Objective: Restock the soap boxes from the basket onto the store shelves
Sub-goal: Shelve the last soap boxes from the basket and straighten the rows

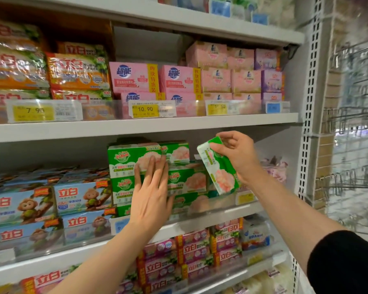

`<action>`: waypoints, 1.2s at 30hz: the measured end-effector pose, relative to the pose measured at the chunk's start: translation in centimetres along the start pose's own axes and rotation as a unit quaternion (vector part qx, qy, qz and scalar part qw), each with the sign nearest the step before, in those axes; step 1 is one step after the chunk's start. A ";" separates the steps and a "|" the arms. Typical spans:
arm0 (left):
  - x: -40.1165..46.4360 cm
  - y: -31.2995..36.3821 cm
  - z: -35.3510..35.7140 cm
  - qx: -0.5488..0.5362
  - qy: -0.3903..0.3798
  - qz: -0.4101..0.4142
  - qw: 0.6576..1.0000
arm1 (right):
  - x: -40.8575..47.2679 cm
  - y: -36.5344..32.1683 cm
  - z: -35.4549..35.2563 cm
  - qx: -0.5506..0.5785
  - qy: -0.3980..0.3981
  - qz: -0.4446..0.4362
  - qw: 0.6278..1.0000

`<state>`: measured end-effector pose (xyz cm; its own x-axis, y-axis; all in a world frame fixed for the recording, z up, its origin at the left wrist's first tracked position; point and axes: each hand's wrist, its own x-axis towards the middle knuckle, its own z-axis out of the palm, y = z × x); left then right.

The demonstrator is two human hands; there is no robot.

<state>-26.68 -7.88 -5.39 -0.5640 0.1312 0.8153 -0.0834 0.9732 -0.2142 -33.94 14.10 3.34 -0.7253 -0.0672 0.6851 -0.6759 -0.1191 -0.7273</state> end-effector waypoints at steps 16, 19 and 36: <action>-0.6 1.1 1.6 0.000 -0.013 -0.028 1.000 | 0.7 -0.4 0.7 -0.567 -0.034 -0.196 0.799; -0.5 1.6 2.0 -0.003 -0.007 -0.031 0.999 | 0.0 0.1 0.2 -0.626 -0.115 -0.146 0.757; -1.3 0.3 2.4 -0.032 0.010 -0.022 0.999 | 1.0 1.2 -0.9 -0.145 -0.076 0.007 0.987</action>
<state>-27.88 -8.25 -7.81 -0.5450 0.0910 0.8335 -0.0540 0.9882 -0.1431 -35.65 14.80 3.12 -0.7218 -0.2167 0.6573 -0.6909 0.1691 -0.7029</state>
